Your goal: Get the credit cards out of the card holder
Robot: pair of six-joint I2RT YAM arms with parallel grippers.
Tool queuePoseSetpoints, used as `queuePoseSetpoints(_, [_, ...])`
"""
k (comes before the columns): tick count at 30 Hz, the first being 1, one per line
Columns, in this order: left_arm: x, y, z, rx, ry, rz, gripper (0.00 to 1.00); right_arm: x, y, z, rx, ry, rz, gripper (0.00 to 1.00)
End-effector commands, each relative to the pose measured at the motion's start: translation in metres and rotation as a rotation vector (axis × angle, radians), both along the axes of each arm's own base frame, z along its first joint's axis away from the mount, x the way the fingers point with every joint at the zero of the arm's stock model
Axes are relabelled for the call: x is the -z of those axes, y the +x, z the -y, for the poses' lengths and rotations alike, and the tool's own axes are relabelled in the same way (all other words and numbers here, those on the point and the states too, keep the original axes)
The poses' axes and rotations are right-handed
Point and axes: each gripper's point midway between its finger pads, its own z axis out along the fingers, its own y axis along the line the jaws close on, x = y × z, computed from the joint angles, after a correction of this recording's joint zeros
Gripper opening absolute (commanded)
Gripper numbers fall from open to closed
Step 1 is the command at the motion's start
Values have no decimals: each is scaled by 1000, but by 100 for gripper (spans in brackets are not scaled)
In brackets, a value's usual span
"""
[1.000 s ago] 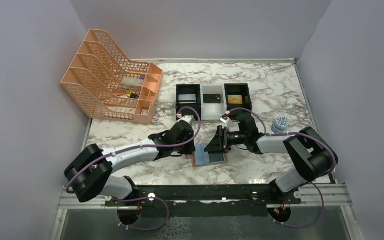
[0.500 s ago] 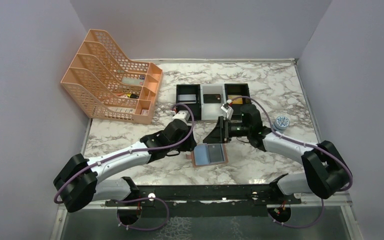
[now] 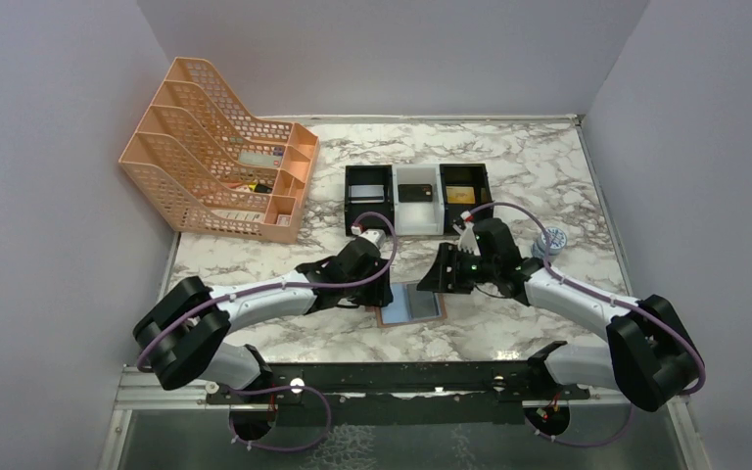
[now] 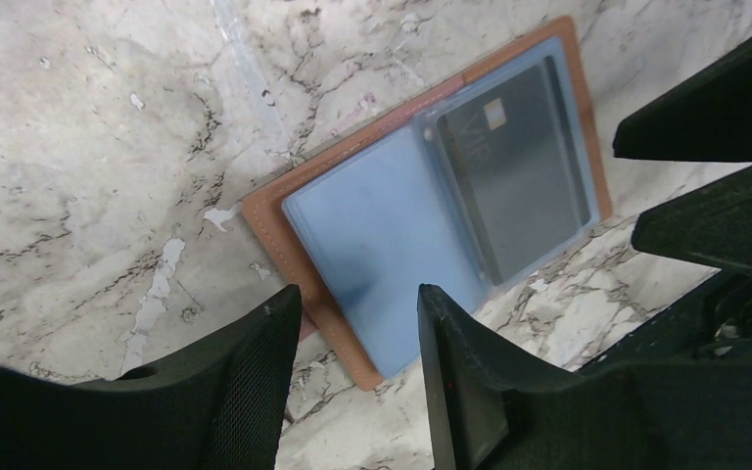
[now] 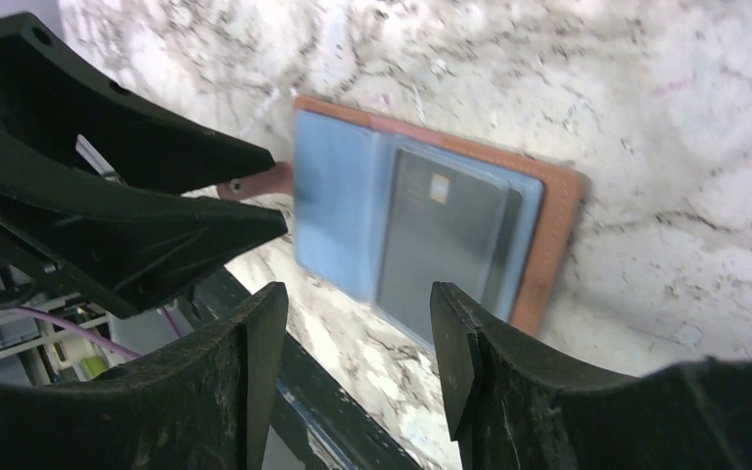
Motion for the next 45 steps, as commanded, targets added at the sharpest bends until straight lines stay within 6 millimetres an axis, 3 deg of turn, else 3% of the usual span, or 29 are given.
queuePoseSetpoints(1, [3,-1,13,50,-2,-20,49,14,-9,8,-6,-47,-10,55])
queuePoseSetpoints(23, [23,-7,6,75,71,-53,31,50,-26,11,-36,-70,-115,54])
queuePoseSetpoints(45, [21,-6,6,77,75,-41,29,18,-24,-13,-76,102,-113,54])
